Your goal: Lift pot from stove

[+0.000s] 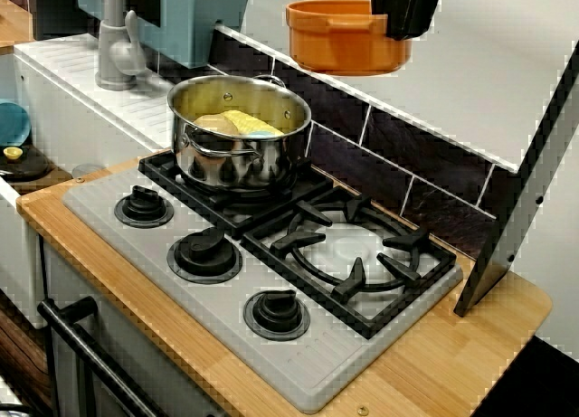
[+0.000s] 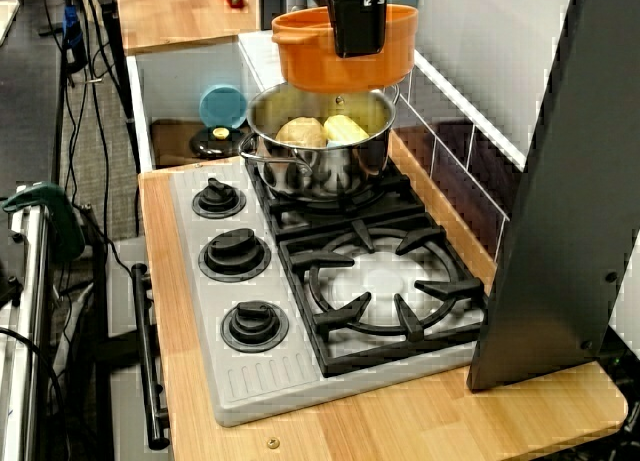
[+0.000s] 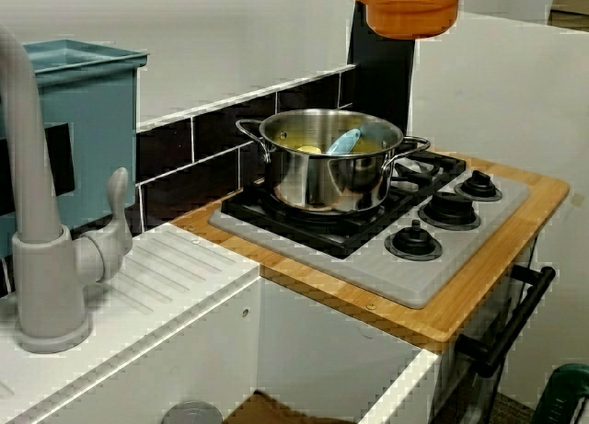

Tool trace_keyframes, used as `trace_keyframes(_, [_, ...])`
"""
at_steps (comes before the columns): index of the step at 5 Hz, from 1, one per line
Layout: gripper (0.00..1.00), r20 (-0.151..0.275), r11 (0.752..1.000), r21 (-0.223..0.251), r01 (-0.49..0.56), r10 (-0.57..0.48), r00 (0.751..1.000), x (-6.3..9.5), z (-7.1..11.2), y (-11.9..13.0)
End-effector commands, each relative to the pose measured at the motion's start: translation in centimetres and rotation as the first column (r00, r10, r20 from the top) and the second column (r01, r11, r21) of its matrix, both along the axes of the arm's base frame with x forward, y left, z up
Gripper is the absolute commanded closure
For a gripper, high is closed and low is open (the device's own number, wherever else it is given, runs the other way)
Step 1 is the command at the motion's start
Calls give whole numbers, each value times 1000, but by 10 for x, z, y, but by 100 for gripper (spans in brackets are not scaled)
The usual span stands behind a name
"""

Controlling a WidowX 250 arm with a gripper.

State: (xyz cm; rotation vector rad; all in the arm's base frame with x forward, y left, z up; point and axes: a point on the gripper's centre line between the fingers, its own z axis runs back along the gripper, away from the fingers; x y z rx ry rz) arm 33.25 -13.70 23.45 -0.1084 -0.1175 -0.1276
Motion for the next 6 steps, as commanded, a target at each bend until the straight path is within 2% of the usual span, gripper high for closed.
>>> trace_keyframes(1, [100, 82, 1000, -27, -5, 7, 997, -4, 25, 4])
trace_keyframes(6, [100, 85, 1000, -29, -9, 11, 996, -3, 28, 6])
